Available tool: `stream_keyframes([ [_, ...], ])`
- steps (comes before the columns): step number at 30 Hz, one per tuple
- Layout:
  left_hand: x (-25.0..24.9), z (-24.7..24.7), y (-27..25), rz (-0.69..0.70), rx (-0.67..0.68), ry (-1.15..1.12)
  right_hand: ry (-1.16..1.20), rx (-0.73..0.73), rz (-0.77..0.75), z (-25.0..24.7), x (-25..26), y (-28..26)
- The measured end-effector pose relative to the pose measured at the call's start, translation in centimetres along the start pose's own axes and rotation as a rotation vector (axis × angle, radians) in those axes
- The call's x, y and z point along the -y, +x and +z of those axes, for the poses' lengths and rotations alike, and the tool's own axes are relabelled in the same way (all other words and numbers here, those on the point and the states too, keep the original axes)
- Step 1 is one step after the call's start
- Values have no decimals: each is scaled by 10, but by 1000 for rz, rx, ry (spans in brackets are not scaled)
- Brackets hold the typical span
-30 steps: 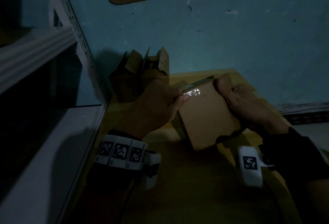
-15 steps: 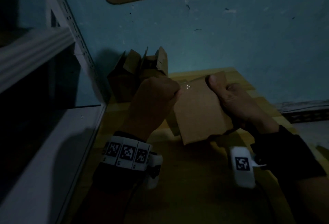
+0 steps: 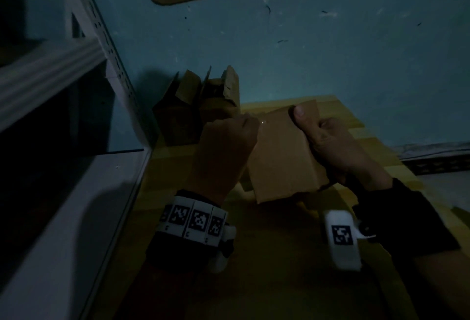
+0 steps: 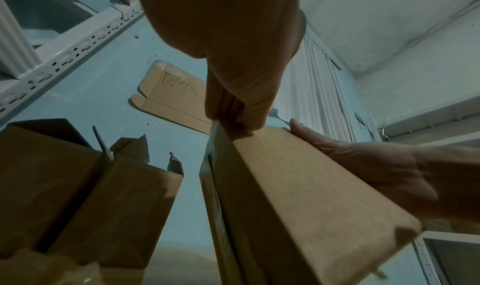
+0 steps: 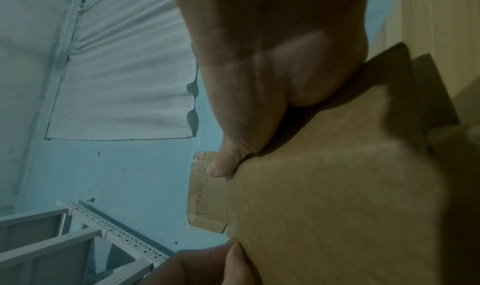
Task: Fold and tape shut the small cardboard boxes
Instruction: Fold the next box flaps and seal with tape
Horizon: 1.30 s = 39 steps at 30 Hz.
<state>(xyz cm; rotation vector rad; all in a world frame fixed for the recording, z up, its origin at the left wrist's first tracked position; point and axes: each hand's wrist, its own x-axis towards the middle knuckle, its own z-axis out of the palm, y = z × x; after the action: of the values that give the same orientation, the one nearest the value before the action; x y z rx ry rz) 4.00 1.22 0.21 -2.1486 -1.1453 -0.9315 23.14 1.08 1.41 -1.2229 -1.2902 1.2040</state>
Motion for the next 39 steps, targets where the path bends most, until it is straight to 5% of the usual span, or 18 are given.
stream_keyframes([
  [12, 0, 7, -6, -17, -35, 8, 6, 3, -16, 1, -2, 2],
  [18, 12, 2, 1, -183, -46, -219, -17, 9, -7, -1, 0, 1],
  [27, 23, -10, 7, -257, 84, -479, -84, 10, -16, -1, 3, -3],
  [39, 18, -6, -2, 111, 60, -71, -80, -6, -23, 0, 3, -2],
])
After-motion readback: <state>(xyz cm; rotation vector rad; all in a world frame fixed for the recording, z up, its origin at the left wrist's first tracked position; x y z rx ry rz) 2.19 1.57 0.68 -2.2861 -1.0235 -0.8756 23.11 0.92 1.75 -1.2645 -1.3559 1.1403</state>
